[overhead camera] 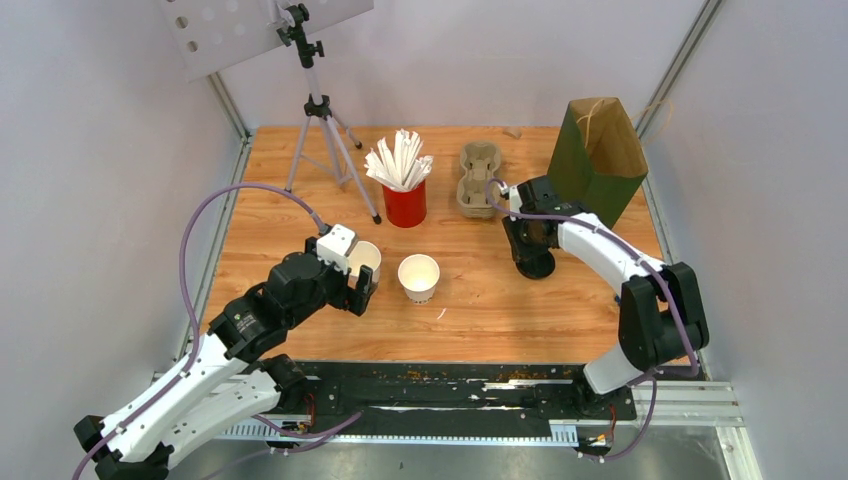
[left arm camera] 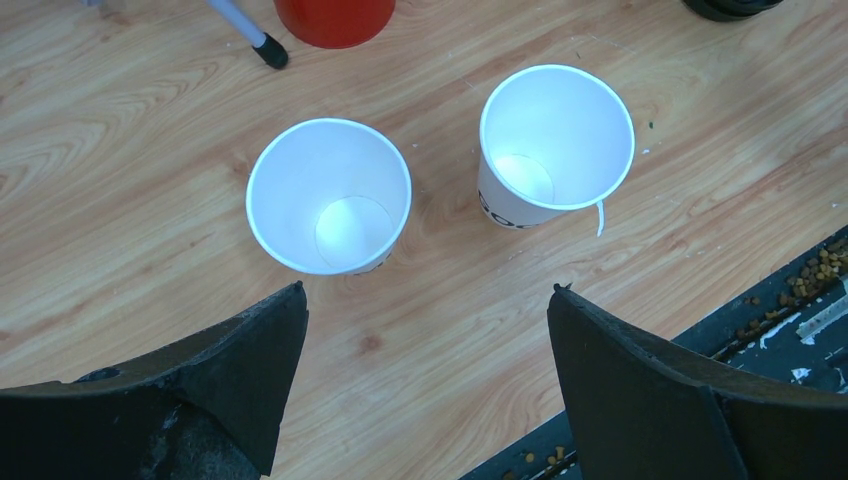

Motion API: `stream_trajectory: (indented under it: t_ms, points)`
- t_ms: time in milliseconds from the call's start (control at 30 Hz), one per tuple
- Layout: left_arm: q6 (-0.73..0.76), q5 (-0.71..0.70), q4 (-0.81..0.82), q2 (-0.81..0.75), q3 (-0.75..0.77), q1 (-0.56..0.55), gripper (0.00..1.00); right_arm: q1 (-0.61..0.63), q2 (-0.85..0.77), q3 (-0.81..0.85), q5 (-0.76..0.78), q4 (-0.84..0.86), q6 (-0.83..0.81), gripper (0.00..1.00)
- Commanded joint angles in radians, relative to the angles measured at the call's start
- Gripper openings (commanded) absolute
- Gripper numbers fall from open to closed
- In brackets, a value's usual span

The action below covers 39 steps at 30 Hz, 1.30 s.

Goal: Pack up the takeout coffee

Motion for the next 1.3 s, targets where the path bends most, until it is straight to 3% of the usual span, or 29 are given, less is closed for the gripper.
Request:
stream_trajectory:
  t_ms: [0,200,1000,1267]
  points:
    - [0.008,-0.008,0.033,-0.011,0.005,-0.002,0.96,-0.008,0.046,0.010,-0.009,0.034,-0.015,0.25]
    - [0.014,-0.016,0.031,-0.002,0.005,-0.002,0.96,-0.013,0.069,-0.011,0.010,0.054,-0.024,0.19]
    - [0.015,-0.030,0.025,0.000,0.008,-0.002,0.96,-0.030,0.121,-0.037,-0.017,0.096,-0.029,0.20]
    - [0.019,-0.031,0.027,-0.004,0.008,-0.002,0.96,-0.030,0.118,-0.023,-0.029,0.066,-0.036,0.00]
